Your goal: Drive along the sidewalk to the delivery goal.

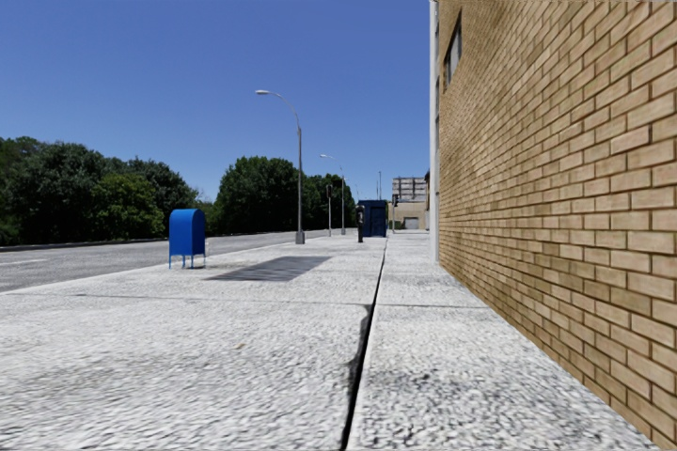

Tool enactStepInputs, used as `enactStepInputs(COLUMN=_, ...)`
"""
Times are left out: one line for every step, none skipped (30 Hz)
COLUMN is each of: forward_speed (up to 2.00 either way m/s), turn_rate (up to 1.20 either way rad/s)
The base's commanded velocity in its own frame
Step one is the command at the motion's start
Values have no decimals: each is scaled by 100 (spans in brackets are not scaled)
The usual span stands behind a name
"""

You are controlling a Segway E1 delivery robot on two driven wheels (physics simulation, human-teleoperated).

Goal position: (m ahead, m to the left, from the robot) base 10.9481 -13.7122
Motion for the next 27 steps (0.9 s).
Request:
enactStepInputs(forward_speed=200, turn_rate=0)
enactStepInputs(forward_speed=200, turn_rate=0)
enactStepInputs(forward_speed=200, turn_rate=0)
enactStepInputs(forward_speed=200, turn_rate=0)
enactStepInputs(forward_speed=200, turn_rate=0)
enactStepInputs(forward_speed=200, turn_rate=0)
enactStepInputs(forward_speed=200, turn_rate=0)
enactStepInputs(forward_speed=200, turn_rate=0)
enactStepInputs(forward_speed=200, turn_rate=0)
enactStepInputs(forward_speed=200, turn_rate=0)
enactStepInputs(forward_speed=200, turn_rate=0)
enactStepInputs(forward_speed=200, turn_rate=0)
enactStepInputs(forward_speed=200, turn_rate=0)
enactStepInputs(forward_speed=200, turn_rate=0)
enactStepInputs(forward_speed=200, turn_rate=0)
enactStepInputs(forward_speed=200, turn_rate=0)
enactStepInputs(forward_speed=200, turn_rate=0)
enactStepInputs(forward_speed=200, turn_rate=0)
enactStepInputs(forward_speed=200, turn_rate=0)
enactStepInputs(forward_speed=200, turn_rate=0)
enactStepInputs(forward_speed=200, turn_rate=0)
enactStepInputs(forward_speed=200, turn_rate=0)
enactStepInputs(forward_speed=200, turn_rate=0)
enactStepInputs(forward_speed=200, turn_rate=0)
enactStepInputs(forward_speed=200, turn_rate=0)
enactStepInputs(forward_speed=200, turn_rate=0)
enactStepInputs(forward_speed=200, turn_rate=0)
